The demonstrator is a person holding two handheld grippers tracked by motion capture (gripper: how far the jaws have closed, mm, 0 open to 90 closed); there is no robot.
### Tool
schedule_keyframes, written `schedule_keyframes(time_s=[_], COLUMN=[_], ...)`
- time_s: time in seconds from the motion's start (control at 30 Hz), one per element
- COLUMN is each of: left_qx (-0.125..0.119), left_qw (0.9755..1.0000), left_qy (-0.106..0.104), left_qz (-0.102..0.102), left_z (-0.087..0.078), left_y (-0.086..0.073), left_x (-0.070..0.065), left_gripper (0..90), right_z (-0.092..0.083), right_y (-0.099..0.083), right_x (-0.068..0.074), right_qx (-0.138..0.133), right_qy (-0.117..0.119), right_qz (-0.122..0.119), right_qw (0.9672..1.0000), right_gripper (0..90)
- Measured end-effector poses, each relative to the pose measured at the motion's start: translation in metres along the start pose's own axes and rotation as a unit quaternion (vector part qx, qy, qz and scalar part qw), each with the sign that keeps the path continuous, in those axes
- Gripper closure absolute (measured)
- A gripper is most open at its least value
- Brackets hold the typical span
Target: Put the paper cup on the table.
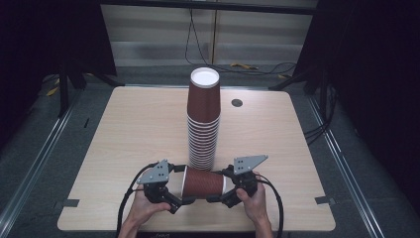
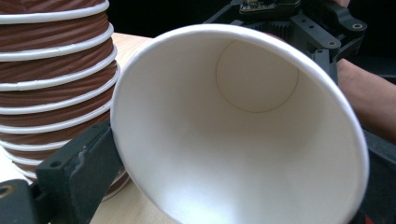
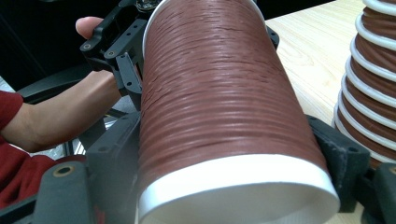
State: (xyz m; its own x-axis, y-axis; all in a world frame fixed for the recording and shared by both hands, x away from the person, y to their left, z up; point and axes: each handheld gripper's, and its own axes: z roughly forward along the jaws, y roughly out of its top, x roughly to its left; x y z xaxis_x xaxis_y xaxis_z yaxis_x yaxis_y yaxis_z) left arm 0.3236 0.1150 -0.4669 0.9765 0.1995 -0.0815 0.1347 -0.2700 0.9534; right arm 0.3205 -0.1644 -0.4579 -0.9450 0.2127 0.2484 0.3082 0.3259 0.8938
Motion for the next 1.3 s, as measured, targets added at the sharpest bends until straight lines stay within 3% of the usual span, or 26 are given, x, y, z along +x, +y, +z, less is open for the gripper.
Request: schedule_keyframes(time_s=[0.17, 0.2, 0.4, 0.47, 0.53, 1.03, 1.3], left_qx=[-0.018, -0.015, -0.025, -0.016, -0.016, -0.007, 0.013], left_qw=[0.9995, 0.9997, 0.9991, 0.9995, 0.9993, 0.9996, 0.9998], left_qy=[-0.025, -0.018, -0.033, -0.025, -0.033, -0.027, -0.001], left_qz=[-0.01, -0.011, -0.013, -0.008, -0.006, -0.007, -0.012], left_z=[0.0005, 0.0004, 0.0011, 0.0002, -0.0001, -0.0024, -0.0079], left_y=[0.0009, 0.0011, 0.0007, 0.0017, 0.0022, 0.0026, 0.0026], left_x=[0.0042, 0.0042, 0.0054, 0.0043, 0.0045, 0.0073, 0.008], left_gripper=[1.9, 2.0, 3.0, 3.8, 4.4, 5.3, 5.2], right_z=[0.0011, 0.0014, 0.0014, 0.0015, 0.0022, 0.0071, 0.0044], right_y=[0.0003, 0.0004, -0.0004, -0.0008, -0.0014, -0.0044, -0.0059], right_x=[0.0, -0.0002, -0.0014, -0.0014, -0.0016, -0.0069, -0.0057], right_qx=[-0.003, -0.003, -0.005, -0.003, -0.003, -0.009, -0.02], right_qy=[0.004, 0.006, 0.009, 0.009, 0.012, 0.019, -0.008], right_qz=[-0.004, -0.003, -0.007, -0.008, -0.008, -0.011, -0.011], right_qw=[1.0, 1.0, 0.9999, 0.9999, 0.9999, 0.9997, 0.9997], right_gripper=[21.0, 21.0, 21.1, 21.2, 21.3, 21.1, 13.9])
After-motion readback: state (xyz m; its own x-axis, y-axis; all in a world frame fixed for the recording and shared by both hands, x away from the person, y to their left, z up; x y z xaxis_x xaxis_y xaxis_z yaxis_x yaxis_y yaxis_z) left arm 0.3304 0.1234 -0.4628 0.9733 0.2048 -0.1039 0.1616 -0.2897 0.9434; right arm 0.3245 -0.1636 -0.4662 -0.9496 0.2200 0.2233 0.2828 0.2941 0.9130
